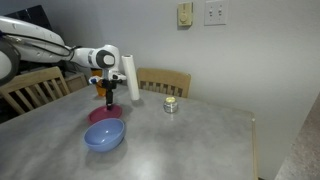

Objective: Pick up the plastic lid from the table and put it on the bowl

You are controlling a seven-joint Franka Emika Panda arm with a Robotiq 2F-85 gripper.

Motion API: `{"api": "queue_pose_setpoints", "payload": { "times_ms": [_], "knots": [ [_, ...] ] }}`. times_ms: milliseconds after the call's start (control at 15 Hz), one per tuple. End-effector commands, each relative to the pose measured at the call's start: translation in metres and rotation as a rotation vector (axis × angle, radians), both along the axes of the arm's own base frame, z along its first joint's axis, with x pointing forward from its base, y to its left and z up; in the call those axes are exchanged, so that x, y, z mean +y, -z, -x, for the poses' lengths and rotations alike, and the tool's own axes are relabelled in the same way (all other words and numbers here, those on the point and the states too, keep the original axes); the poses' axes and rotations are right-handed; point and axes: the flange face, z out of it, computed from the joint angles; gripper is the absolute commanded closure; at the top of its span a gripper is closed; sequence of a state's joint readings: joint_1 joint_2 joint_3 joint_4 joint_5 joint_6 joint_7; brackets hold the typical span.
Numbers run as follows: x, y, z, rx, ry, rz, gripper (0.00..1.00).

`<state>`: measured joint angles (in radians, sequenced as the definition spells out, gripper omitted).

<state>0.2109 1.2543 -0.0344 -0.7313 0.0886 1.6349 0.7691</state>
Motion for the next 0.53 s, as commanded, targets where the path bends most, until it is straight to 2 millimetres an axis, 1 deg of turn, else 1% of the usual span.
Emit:
{"api": "queue_pose_setpoints", "payload": {
  "times_ms": [0,267,467],
  "knots": [
    [-0.004,-0.003,-0.002,0.008,0.030,0.038,0.00],
    [-0.008,-0.001,-0.002,0.017,0.063,0.069,0.00],
    [-0.016,0.005,0.001,0.040,0.107,0.107,0.00]
  ]
}}
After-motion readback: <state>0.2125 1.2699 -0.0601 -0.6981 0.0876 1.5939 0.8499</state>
